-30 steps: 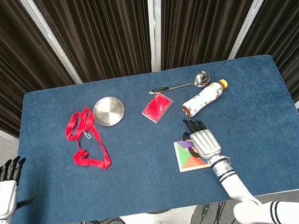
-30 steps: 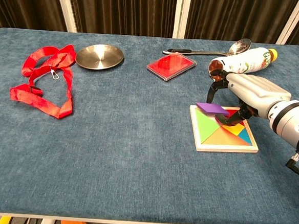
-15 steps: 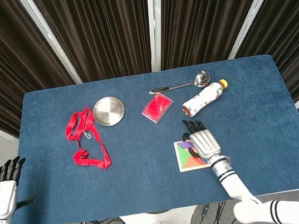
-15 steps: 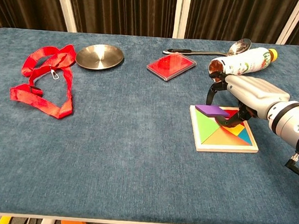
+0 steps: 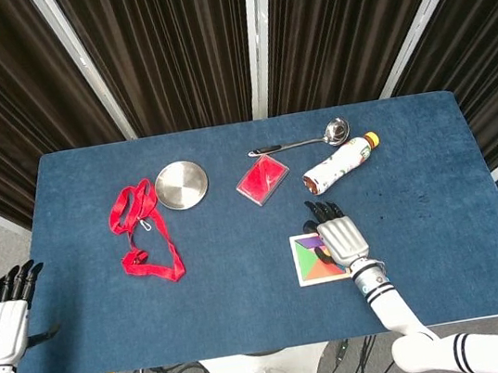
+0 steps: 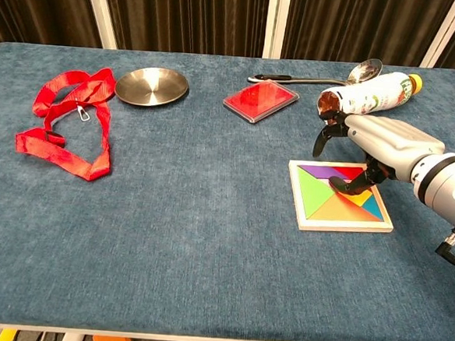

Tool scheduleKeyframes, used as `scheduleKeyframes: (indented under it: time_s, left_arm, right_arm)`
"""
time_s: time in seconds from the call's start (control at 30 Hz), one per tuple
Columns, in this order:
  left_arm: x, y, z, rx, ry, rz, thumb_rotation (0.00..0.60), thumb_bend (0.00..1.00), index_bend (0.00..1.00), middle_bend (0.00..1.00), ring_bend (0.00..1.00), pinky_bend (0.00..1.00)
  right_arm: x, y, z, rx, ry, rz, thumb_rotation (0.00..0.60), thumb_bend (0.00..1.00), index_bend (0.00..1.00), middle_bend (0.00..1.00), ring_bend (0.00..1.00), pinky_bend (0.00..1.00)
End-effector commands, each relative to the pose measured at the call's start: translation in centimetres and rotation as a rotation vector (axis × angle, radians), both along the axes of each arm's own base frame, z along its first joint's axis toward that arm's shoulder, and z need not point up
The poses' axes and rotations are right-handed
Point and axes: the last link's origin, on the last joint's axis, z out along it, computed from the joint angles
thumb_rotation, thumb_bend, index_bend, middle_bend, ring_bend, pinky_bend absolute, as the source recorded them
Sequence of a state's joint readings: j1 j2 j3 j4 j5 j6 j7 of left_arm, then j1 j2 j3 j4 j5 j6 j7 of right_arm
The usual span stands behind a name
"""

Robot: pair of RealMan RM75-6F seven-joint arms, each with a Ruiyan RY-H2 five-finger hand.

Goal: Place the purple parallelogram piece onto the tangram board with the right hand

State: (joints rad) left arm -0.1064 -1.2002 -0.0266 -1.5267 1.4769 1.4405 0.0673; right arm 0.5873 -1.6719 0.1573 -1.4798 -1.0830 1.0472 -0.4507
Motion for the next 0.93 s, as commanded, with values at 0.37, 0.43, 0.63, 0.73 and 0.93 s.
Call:
scheduleKeyframes:
  time_s: [0.37, 0.43, 0.63, 0.73, 0.93]
  left_arm:
    - [0.6, -0.1, 0.3, 0.01, 0.002, -0.013, 0.6, 0.06, 0.08, 0.05, 0.0, 0.12]
    - [0.8, -0.2, 0.4, 0.015, 0.001, -0.018, 0.6, 0.06, 0.08, 0.05, 0.0, 0.12]
    - [1.3, -0.1, 0.5, 0.019, 0.005, -0.029, 0.6, 0.06, 0.08, 0.05, 0.0, 0.12]
    - [1.6, 0.0, 0.8, 0.031, 0.007, -0.035, 0.6, 0.06, 0.08, 0.05, 0.0, 0.12]
    - [1.8, 0.0, 0.7, 0.016, 0.014, -0.036, 0.6, 0.06, 0.08, 0.05, 0.0, 0.12]
  right_arm:
    - [-1.9, 2.6, 7.0, -0.156, -0.085, 0.05, 0.6, 0.28, 0.19, 0.0, 0.0, 0.0]
    - [-3.8, 4.2, 9.6, -0.212, -0.079, 0.059, 0.6, 0.28, 0.13, 0.0, 0.0, 0.0]
    - [-10.6, 8.1, 15.5, -0.352, -0.034, 0.035, 0.6, 0.3, 0.02, 0.0, 0.0, 0.0]
    - [-13.0, 9.5, 17.1, -0.396, -0.036, -0.01, 0.6, 0.32, 0.0, 0.0, 0.0, 0.0]
    - [-15.0, 11.3, 18.3, -0.42, 0.016, -0.035, 0.6, 0.34, 0.0, 0.0, 0.0, 0.0]
